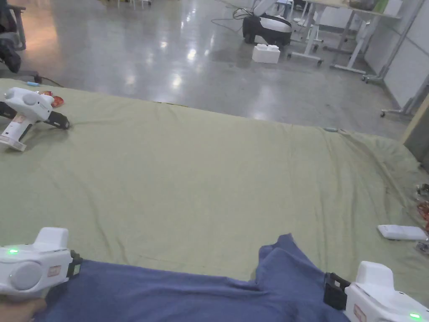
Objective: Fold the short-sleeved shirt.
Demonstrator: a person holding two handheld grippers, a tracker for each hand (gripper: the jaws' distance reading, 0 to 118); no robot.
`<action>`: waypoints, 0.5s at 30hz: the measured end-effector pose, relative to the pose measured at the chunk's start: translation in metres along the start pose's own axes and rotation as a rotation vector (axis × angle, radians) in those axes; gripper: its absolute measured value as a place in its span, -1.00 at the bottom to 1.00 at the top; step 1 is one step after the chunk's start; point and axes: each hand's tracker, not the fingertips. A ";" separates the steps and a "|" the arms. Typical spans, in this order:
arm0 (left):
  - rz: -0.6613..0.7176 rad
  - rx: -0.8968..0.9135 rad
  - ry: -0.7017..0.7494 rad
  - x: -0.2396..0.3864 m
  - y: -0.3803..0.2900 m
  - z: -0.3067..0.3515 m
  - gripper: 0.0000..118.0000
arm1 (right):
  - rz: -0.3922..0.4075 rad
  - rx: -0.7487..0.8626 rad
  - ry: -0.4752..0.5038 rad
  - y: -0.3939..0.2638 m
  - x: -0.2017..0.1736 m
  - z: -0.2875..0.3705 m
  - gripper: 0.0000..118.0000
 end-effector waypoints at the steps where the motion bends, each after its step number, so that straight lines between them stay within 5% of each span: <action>1: 0.005 0.007 -0.002 -0.001 0.001 0.006 -0.97 | 0.007 -0.033 0.006 0.005 0.007 -0.012 0.18; 10: -0.014 0.072 0.004 0.001 -0.006 0.030 -0.97 | 0.093 -0.317 0.082 0.016 0.020 -0.104 0.10; 12: -0.006 0.073 0.002 0.002 -0.010 0.031 -0.97 | 0.097 -0.361 0.111 0.013 0.015 -0.110 -0.23; 13: -0.002 0.073 0.002 0.002 -0.011 0.032 -0.97 | 0.094 -0.381 0.134 0.011 0.014 -0.112 -0.57; 15: -0.006 0.074 0.002 0.002 -0.011 0.032 -0.97 | 0.066 -0.367 0.168 0.008 0.012 -0.111 -0.82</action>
